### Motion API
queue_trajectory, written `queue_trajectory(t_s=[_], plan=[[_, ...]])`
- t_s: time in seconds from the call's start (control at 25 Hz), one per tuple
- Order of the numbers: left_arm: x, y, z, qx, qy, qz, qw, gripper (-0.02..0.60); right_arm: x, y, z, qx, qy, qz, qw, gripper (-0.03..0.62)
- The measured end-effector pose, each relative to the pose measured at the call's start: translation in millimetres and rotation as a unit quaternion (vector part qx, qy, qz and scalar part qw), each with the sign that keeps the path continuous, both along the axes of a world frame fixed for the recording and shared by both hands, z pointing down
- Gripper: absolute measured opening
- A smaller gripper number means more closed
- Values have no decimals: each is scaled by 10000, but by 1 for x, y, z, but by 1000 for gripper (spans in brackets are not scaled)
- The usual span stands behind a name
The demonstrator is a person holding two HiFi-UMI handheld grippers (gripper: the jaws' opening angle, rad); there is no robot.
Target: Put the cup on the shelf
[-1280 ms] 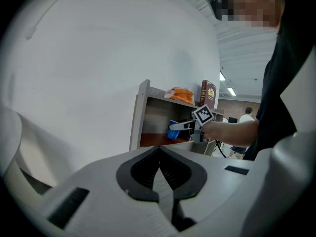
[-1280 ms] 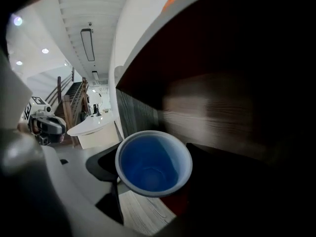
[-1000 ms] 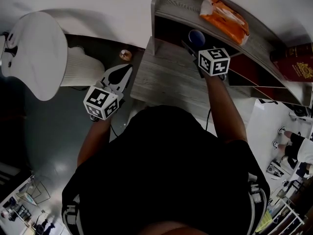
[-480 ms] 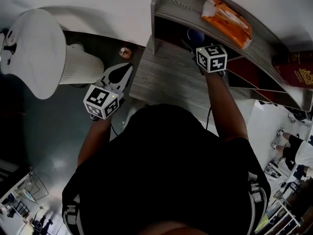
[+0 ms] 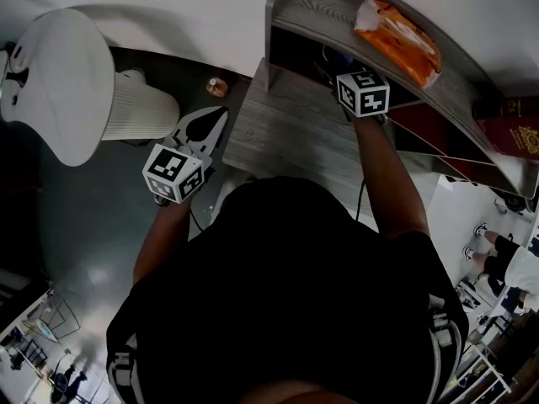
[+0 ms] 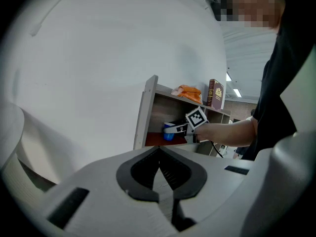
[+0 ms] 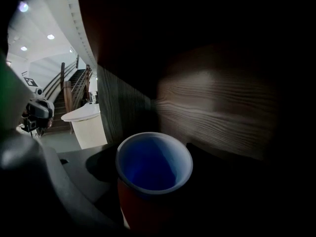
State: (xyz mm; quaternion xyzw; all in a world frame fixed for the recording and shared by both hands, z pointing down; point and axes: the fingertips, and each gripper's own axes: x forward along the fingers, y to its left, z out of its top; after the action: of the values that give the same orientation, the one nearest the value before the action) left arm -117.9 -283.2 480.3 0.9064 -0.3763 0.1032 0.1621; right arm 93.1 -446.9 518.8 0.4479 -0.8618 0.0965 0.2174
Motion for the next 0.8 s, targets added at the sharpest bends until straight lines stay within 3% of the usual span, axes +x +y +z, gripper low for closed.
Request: queue_trajectory(t_s=[0.8], plan=[[-5,0,2,-12,82,22,10000,17,-9,5,16,-211,-50,-6,9998,383]])
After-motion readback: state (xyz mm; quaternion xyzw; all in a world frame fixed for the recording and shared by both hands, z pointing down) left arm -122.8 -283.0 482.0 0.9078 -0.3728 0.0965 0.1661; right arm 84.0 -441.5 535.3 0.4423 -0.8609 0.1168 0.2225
